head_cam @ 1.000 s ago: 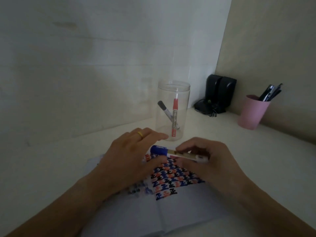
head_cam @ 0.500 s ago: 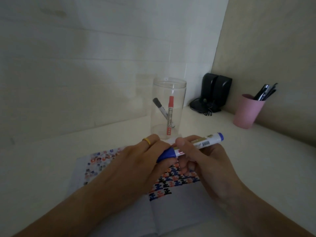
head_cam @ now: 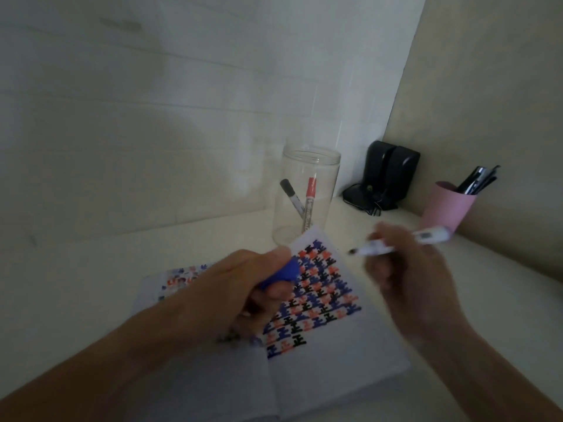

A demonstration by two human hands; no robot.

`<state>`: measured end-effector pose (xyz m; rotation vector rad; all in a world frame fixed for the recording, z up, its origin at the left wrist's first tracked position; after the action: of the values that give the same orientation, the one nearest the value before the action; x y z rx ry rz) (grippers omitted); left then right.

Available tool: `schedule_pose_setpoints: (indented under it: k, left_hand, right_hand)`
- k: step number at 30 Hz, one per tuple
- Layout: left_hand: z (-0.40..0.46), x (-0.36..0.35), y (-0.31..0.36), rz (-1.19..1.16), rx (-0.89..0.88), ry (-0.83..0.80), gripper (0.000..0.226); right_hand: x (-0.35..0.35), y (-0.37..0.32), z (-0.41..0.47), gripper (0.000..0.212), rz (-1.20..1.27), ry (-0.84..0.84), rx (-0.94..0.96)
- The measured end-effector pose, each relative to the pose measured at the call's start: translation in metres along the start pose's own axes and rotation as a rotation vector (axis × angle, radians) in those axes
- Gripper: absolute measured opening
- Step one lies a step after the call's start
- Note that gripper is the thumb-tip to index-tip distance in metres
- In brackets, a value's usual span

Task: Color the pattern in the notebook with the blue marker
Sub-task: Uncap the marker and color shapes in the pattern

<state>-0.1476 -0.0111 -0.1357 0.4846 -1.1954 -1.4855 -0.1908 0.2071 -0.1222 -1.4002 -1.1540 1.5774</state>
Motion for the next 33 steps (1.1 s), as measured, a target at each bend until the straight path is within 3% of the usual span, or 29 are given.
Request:
schedule_pose_setpoints:
  k: [2,3,5,8,12,17,25,33]
  left_hand:
    - [-0.013,0.015,0.0,0.56,-0.193,0.11,0.043]
    - [-0.015,0.019,0.001,0.71,-0.248,0.088,0.033]
    - [-0.009,0.018,0.0,0.817,-0.305,0.015,0.025]
    - [0.0,0.008,-0.004,0.939,-0.305,-0.153,0.031]
    - [-0.002,0.008,-0.012,0.878,-0.241,-0.254,0.037]
    - [-0.004,0.012,-0.021,0.847,-0.218,-0.267,0.038]
    - [-0.003,0.014,-0.029,0.874,-0.272,-0.262,0.037]
    - [-0.002,0.013,-0.031,0.853,-0.269,-0.252,0.037]
  right_hand:
    - [0.019,-0.009,0.004,0.027,0.078,0.124,-0.009]
    - [0.025,-0.01,0.005,0.028,0.083,0.144,-0.016]
    - [0.027,-0.006,0.008,0.032,0.081,0.145,-0.025]
    - [0.02,-0.002,0.01,0.034,0.13,0.09,-0.029]
    - [0.017,-0.001,0.01,0.023,0.163,0.008,-0.06]
    - [0.006,-0.004,-0.004,0.007,-0.104,-0.052,-0.071]
    - [-0.011,0.018,-0.036,0.009,-0.525,0.022,-0.126]
    - [0.004,0.033,-0.047,0.007,-0.661,0.07,-0.036]
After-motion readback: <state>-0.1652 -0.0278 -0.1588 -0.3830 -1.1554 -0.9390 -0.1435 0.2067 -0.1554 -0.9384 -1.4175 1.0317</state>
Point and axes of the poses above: each hand's wrist, its own z-axis towards the middle knuckle, its own x-axis out of the back of the hand, y = z × x, the point moved 1 cm from there along z, towards the middle knuckle, and after that the axes turned 14 degrees about -x, right-handed, at the moved point
